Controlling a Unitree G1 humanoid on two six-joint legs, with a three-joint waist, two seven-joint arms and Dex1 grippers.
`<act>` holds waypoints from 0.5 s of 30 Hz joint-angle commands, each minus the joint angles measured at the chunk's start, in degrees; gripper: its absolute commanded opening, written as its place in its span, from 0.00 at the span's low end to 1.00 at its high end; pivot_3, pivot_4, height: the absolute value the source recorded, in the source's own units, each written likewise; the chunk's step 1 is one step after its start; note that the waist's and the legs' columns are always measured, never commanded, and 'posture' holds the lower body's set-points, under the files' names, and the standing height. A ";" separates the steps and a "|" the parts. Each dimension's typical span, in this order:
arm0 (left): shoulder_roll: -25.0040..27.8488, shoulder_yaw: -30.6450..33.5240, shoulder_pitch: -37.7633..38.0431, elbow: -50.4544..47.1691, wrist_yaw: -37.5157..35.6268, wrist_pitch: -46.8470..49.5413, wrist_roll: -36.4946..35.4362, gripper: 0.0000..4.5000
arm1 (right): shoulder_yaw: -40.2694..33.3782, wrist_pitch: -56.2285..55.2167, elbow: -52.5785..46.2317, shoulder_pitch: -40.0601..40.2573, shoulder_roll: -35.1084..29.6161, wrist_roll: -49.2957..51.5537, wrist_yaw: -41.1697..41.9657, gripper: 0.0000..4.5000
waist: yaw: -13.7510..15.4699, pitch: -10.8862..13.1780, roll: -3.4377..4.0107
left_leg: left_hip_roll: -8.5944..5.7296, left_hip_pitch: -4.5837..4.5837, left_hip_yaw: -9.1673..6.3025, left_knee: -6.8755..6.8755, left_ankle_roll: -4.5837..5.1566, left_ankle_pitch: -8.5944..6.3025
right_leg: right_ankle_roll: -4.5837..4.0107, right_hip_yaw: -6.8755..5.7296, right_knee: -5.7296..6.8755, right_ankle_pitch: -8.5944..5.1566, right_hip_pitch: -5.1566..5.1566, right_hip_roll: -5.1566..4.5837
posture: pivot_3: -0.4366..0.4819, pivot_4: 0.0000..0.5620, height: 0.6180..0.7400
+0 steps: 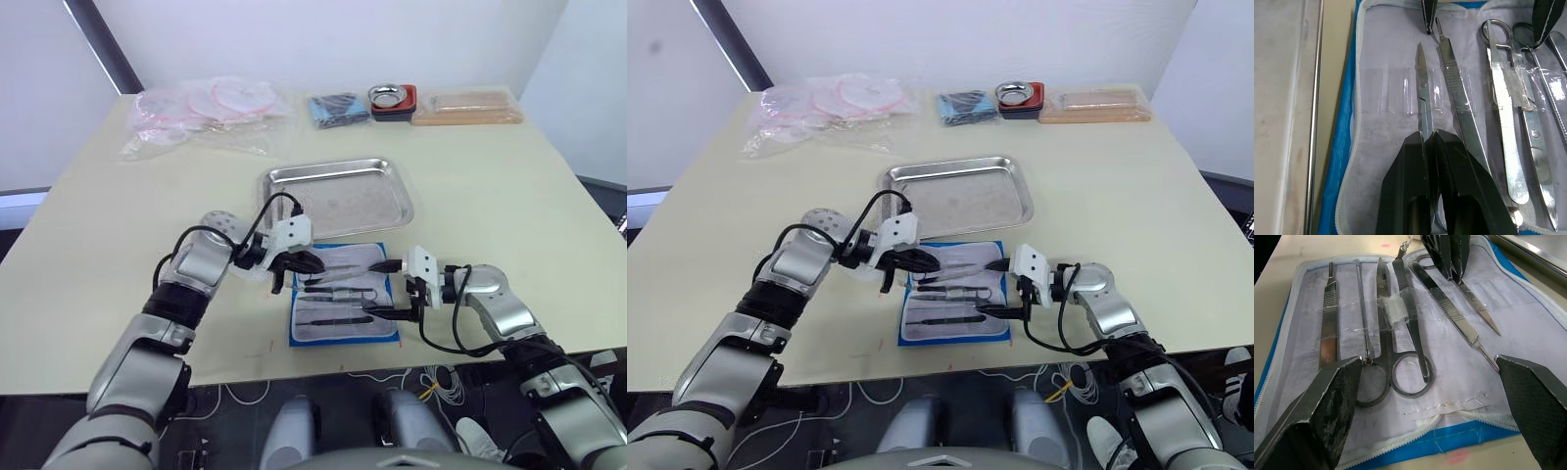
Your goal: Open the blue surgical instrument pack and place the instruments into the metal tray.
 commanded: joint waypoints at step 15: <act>2.86 -0.13 -1.91 -8.33 -1.88 5.37 0.24 0.01 | 3.98 3.14 6.51 3.38 -0.27 -5.99 -2.30 1.00 | -0.09 0.20 -0.05 | 0.15 -0.01 0.00 -0.02 0.00 0.00 | -0.01 -0.01 -0.03 0.00 -0.03 -0.01 | 0.48 0.27 1.00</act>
